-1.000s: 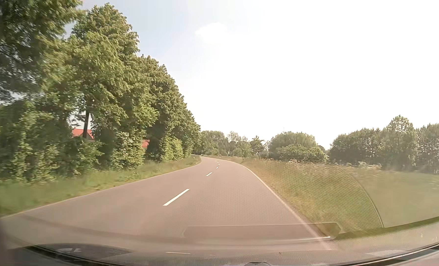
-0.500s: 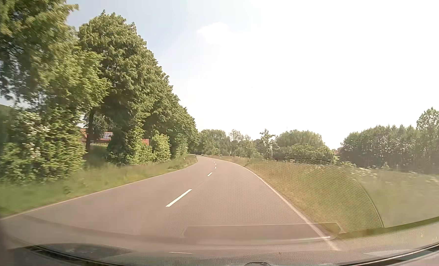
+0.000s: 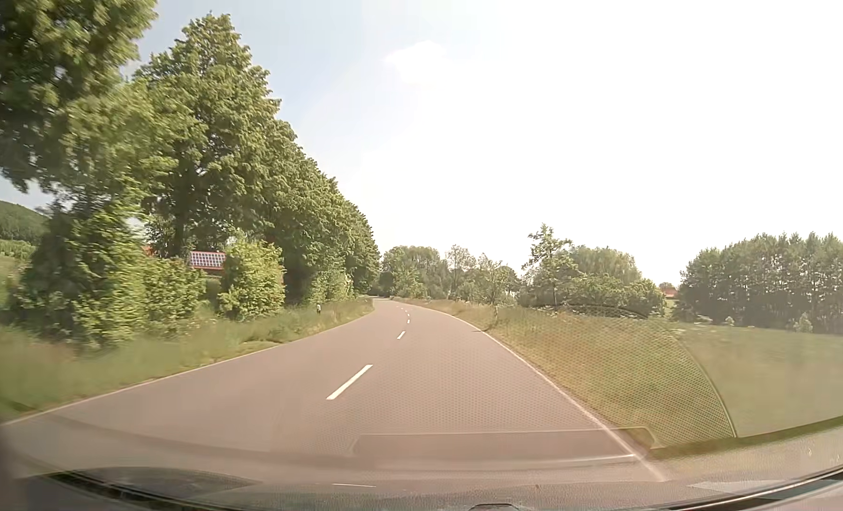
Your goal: Follow the waypoints while adhering to traffic rules and regulations
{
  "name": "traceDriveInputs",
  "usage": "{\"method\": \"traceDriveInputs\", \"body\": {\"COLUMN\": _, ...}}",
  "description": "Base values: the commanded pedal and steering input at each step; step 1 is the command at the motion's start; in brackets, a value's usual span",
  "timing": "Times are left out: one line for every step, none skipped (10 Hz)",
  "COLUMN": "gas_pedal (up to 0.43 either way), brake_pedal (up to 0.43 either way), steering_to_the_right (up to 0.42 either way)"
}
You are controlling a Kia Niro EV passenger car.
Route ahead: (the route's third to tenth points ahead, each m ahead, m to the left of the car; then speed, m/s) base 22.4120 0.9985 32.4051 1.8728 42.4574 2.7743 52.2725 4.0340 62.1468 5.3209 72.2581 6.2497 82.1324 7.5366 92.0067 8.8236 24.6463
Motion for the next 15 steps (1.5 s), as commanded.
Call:
{"method": "traceDriveInputs", "body": {"gas_pedal": 0.358, "brake_pedal": 0.0, "steering_to_the_right": -0.009}}
{"method": "traceDriveInputs", "body": {"gas_pedal": 0.358, "brake_pedal": 0.0, "steering_to_the_right": -0.01}}
{"method": "traceDriveInputs", "body": {"gas_pedal": 0.358, "brake_pedal": 0.0, "steering_to_the_right": -0.012}}
{"method": "traceDriveInputs", "body": {"gas_pedal": 0.358, "brake_pedal": 0.0, "steering_to_the_right": -0.012}}
{"method": "traceDriveInputs", "body": {"gas_pedal": 0.358, "brake_pedal": 0.0, "steering_to_the_right": -0.012}}
{"method": "traceDriveInputs", "body": {"gas_pedal": 0.358, "brake_pedal": 0.0, "steering_to_the_right": -0.012}}
{"method": "traceDriveInputs", "body": {"gas_pedal": 0.358, "brake_pedal": 0.0, "steering_to_the_right": -0.013}}
{"method": "traceDriveInputs", "body": {"gas_pedal": 0.358, "brake_pedal": 0.0, "steering_to_the_right": -0.014}}
{"method": "traceDriveInputs", "body": {"gas_pedal": 0.358, "brake_pedal": 0.0, "steering_to_the_right": -0.014}}
{"method": "traceDriveInputs", "body": {"gas_pedal": 0.358, "brake_pedal": 0.0, "steering_to_the_right": -0.014}}
{"method": "traceDriveInputs", "body": {"gas_pedal": 0.358, "brake_pedal": 0.0, "steering_to_the_right": -0.015}}
{"method": "traceDriveInputs", "body": {"gas_pedal": 0.358, "brake_pedal": 0.0, "steering_to_the_right": -0.016}}
{"method": "traceDriveInputs", "body": {"gas_pedal": 0.358, "brake_pedal": 0.0, "steering_to_the_right": -0.016}}
{"method": "traceDriveInputs", "body": {"gas_pedal": 0.358, "brake_pedal": 0.0, "steering_to_the_right": -0.016}}
{"method": "traceDriveInputs", "body": {"gas_pedal": 0.358, "brake_pedal": 0.0, "steering_to_the_right": -0.016}}
